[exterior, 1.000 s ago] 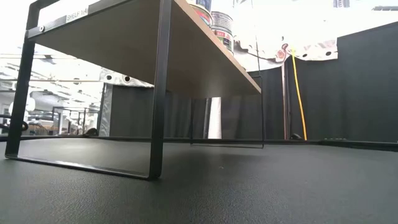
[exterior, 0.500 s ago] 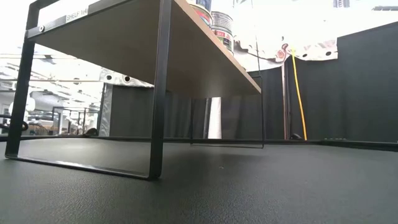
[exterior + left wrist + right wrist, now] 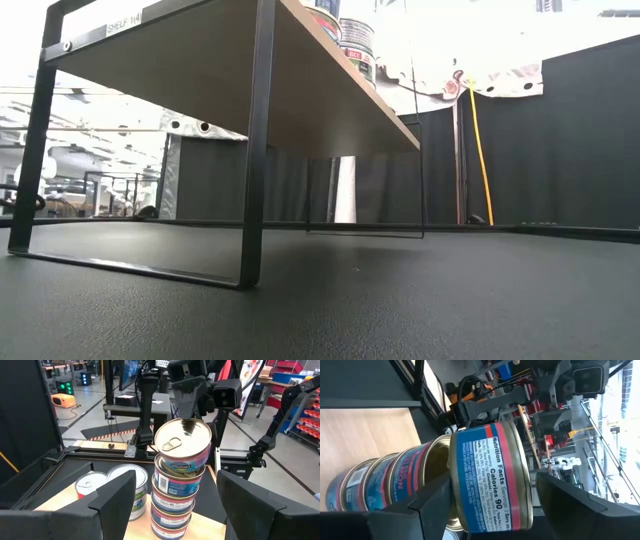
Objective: Stack canned seafood by type on shelf
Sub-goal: Stack the blue tuna can on top of the other blue tuna cans on the shelf
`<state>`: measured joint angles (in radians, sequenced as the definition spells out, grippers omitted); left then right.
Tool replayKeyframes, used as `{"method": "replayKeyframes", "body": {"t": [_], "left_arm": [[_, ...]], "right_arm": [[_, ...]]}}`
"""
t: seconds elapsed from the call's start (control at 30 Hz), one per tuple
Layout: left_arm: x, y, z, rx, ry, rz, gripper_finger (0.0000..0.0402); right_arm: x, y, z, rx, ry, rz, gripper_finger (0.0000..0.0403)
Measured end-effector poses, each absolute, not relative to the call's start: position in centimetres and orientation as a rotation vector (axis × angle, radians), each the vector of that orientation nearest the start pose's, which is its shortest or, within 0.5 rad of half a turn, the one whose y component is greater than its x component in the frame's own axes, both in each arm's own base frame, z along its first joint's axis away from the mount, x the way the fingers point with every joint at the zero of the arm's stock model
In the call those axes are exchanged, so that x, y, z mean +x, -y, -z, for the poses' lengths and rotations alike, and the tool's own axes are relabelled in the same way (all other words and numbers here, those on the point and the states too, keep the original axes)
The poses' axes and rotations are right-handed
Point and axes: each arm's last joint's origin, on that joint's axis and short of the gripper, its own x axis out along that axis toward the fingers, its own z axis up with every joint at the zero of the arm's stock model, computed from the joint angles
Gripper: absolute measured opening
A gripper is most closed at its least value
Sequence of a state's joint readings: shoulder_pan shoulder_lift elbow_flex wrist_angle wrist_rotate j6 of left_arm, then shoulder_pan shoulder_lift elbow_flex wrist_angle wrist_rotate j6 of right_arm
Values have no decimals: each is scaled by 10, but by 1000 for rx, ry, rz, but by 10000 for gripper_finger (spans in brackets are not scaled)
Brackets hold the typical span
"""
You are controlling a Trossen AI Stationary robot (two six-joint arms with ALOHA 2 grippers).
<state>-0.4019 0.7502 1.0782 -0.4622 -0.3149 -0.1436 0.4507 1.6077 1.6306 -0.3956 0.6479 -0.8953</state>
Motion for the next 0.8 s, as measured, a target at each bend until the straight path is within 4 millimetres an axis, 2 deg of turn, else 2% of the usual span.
{"method": "replayKeyframes", "body": {"t": [0.27,0.43,0.8], "left_arm": [[127,44,-406,-94,-131,78,279],[127,44,-407,-96,-126,78,279],[127,44,-407,-96,-127,78,279]], "right_arm": [[330,-141,-403,-1027,-360,-4,272],[330,-136,-407,-935,-365,-27,272],[333,-129,-405,-886,-376,-56,272]]}}
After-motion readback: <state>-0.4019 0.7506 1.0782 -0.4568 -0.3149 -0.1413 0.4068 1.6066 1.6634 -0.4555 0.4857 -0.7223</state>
